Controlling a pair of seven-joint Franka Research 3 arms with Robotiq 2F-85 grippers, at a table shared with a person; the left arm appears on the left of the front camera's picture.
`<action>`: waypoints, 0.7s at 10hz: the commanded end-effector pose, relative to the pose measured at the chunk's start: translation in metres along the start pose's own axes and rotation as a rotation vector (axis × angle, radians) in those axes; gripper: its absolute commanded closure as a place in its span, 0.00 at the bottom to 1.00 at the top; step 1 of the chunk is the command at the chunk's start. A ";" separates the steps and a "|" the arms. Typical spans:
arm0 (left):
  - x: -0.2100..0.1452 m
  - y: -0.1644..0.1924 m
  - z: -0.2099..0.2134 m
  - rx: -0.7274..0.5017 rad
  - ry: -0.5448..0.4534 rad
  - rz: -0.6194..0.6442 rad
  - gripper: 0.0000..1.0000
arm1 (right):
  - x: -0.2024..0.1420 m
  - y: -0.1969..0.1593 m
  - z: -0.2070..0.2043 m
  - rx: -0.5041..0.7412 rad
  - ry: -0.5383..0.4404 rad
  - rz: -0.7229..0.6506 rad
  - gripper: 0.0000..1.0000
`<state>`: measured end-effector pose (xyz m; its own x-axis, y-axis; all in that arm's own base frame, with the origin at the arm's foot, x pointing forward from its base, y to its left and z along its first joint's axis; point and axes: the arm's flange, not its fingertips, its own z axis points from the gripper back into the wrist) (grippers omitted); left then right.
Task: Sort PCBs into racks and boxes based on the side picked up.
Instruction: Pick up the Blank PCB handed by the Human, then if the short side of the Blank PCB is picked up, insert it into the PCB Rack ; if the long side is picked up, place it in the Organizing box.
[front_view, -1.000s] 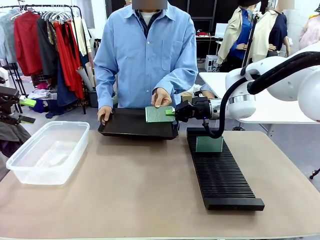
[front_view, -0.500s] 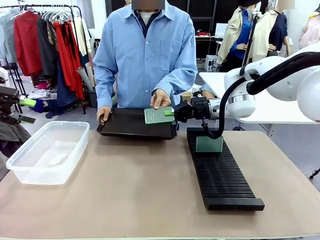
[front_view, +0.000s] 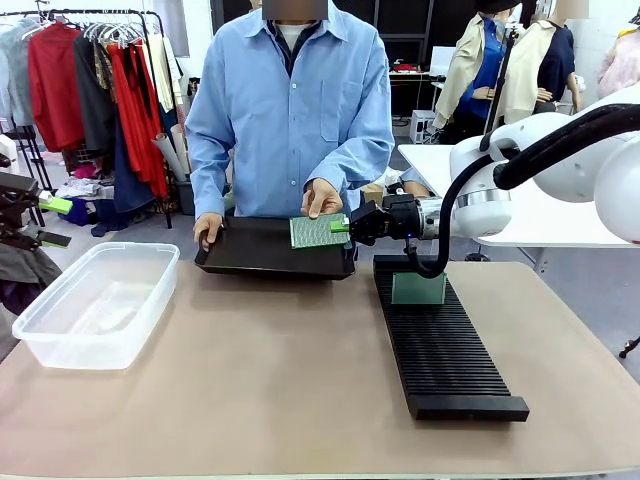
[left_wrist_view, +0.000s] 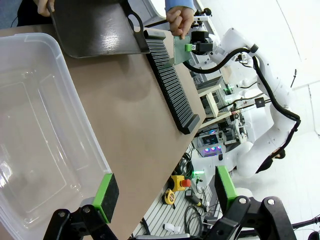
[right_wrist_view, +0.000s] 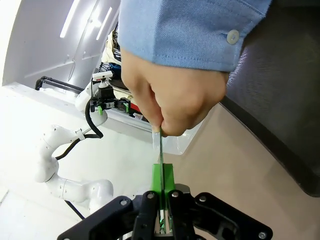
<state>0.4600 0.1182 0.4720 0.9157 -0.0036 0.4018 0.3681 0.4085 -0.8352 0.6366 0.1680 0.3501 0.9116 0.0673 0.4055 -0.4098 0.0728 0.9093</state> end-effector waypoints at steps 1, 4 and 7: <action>-0.001 -0.001 0.000 0.006 0.002 -0.003 0.00 | 0.001 0.001 -0.002 -0.005 -0.014 0.006 1.00; -0.001 -0.001 0.000 0.006 0.002 -0.003 0.00 | 0.001 0.001 -0.002 -0.005 -0.014 0.006 1.00; -0.001 -0.001 0.000 0.006 0.002 -0.003 0.00 | 0.001 0.001 -0.002 -0.005 -0.014 0.006 1.00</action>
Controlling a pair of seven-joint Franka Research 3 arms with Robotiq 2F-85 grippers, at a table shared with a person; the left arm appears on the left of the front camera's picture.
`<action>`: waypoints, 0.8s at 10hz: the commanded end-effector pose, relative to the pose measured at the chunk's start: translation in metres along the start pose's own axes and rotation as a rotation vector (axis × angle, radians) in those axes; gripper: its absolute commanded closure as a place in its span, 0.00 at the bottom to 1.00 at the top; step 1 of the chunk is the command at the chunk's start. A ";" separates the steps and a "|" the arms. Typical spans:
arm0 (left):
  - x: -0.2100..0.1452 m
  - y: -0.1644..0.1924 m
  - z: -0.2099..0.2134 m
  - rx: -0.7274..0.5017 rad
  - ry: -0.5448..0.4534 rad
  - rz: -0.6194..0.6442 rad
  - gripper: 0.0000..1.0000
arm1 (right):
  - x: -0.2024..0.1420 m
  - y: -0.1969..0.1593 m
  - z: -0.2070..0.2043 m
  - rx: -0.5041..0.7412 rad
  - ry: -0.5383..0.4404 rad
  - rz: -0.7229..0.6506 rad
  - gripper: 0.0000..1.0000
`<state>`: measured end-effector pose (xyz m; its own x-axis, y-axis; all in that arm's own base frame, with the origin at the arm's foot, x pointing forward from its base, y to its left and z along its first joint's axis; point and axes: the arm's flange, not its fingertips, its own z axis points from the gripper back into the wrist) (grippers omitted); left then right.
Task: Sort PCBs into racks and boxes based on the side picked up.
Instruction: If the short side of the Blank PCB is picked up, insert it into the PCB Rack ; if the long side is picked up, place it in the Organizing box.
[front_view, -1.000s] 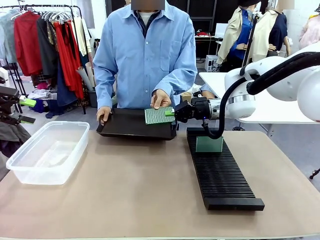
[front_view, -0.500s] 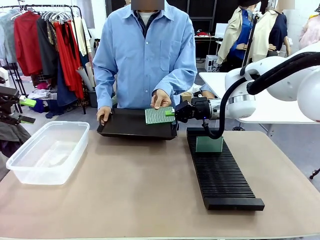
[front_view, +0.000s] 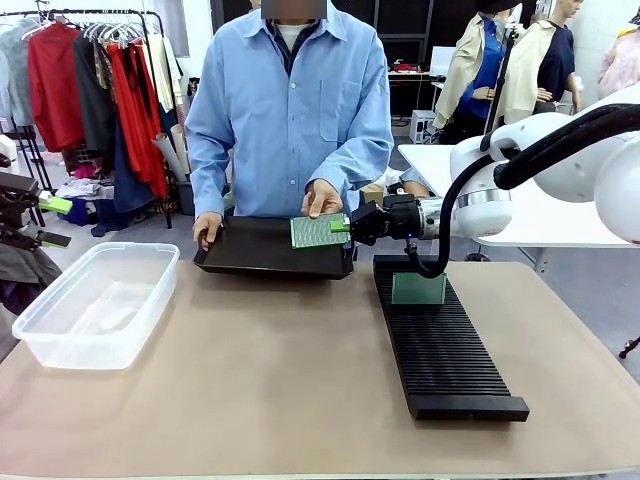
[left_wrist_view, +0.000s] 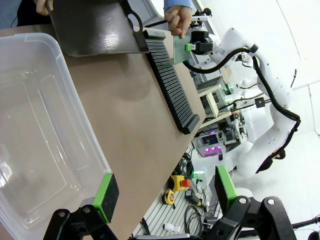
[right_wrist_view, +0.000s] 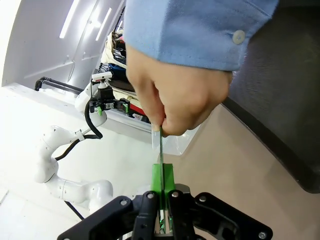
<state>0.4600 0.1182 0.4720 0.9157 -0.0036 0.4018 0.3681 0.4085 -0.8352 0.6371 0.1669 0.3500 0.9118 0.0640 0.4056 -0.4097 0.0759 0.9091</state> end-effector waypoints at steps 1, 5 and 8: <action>-0.001 -0.001 0.000 0.006 0.002 -0.003 0.00 | 0.001 0.001 -0.003 -0.002 -0.011 0.006 1.00; -0.001 -0.001 0.000 0.006 0.002 -0.003 0.00 | 0.001 0.001 -0.003 -0.002 -0.011 0.006 1.00; -0.001 -0.001 0.000 0.006 0.002 -0.003 0.00 | 0.001 0.001 -0.003 -0.002 -0.011 0.006 1.00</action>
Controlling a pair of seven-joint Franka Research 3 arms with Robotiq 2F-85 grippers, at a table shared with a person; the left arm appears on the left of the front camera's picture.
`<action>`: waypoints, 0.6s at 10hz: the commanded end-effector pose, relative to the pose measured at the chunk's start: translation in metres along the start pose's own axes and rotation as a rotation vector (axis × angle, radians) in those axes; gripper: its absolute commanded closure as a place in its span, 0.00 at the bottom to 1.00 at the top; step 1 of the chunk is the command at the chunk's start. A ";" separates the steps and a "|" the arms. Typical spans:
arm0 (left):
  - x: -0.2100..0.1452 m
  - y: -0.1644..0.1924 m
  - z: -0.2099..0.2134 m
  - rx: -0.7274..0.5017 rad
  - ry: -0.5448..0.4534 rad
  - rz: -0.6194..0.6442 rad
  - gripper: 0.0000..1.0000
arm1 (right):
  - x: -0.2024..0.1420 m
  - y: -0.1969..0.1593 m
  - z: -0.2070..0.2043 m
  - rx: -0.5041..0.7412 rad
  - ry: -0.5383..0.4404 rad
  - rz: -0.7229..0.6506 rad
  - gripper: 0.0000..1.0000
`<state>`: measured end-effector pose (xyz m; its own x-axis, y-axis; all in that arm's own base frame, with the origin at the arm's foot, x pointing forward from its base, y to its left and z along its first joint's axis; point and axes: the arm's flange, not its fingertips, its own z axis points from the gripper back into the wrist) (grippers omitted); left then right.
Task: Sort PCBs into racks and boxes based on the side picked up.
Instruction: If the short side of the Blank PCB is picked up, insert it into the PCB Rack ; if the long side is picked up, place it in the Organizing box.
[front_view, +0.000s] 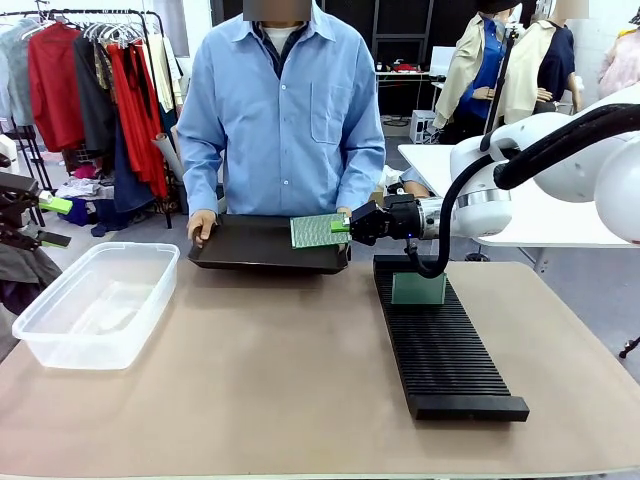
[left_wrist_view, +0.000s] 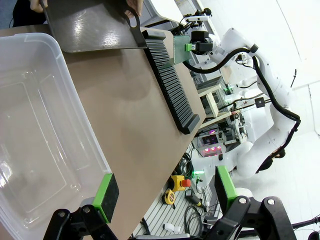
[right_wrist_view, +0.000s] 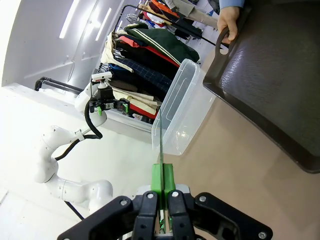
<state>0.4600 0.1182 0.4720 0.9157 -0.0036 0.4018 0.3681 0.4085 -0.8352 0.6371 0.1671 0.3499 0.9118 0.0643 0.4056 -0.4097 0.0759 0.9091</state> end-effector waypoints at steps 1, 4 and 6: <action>-0.001 -0.001 0.000 0.006 0.002 -0.003 0.00 | 0.001 0.001 -0.003 -0.002 -0.011 0.006 1.00; -0.001 -0.001 0.000 0.006 0.002 -0.003 0.00 | 0.001 0.001 -0.003 -0.002 -0.011 0.006 1.00; -0.001 -0.001 0.000 0.006 0.002 -0.003 0.00 | 0.001 0.001 -0.003 -0.002 -0.011 0.006 1.00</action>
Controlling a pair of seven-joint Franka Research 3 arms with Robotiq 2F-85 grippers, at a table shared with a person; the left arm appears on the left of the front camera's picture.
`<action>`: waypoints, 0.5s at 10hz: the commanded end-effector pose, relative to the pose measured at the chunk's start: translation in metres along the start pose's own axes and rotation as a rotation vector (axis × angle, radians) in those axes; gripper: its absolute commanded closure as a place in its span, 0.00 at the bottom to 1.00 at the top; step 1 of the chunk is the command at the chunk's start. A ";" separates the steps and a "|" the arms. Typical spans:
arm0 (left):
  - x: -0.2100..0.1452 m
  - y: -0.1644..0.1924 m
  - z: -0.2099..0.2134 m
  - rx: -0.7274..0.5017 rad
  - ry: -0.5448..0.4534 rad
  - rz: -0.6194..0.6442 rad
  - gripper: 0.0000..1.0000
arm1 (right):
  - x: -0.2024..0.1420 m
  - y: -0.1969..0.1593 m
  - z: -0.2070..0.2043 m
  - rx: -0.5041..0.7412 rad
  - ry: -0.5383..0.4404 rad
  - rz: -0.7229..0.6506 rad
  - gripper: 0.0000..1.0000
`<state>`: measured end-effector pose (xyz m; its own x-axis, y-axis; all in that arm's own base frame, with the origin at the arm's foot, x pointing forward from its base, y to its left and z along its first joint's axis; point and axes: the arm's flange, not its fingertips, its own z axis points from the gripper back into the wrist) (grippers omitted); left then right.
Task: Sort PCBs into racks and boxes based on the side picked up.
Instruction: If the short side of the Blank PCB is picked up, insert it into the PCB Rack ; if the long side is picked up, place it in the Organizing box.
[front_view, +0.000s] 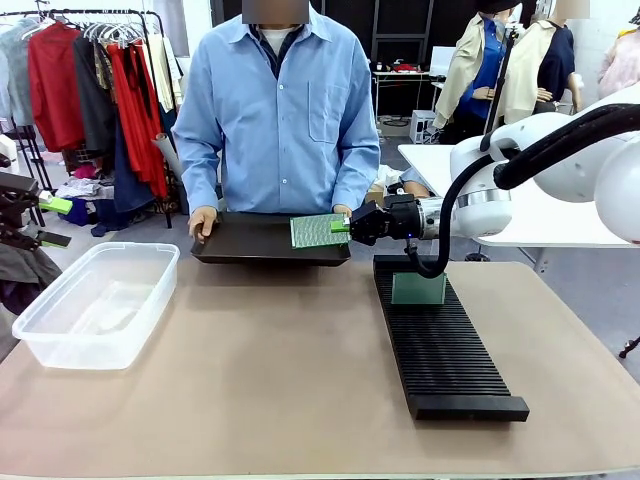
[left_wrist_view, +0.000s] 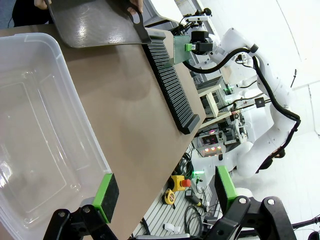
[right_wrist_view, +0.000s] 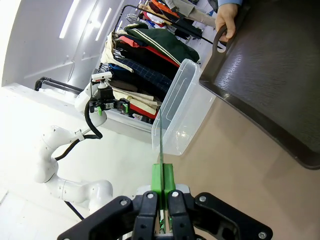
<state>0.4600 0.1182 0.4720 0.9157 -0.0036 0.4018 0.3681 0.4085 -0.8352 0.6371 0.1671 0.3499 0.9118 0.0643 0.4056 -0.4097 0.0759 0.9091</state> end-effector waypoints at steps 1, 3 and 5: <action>-0.001 -0.001 0.000 0.006 0.002 -0.003 0.00 | 0.001 0.001 -0.003 -0.002 -0.011 0.006 1.00; -0.001 -0.001 0.000 0.006 0.002 -0.003 0.00 | 0.001 0.001 -0.003 -0.002 -0.011 0.006 1.00; -0.001 -0.001 0.000 0.006 0.002 -0.003 0.00 | 0.000 0.000 0.000 0.000 0.000 0.000 1.00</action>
<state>0.4600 0.1182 0.4720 0.9157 -0.0036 0.4018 0.3681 0.4085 -0.8352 0.6370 0.1668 0.3497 0.9119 0.0648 0.4053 -0.4095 0.0764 0.9091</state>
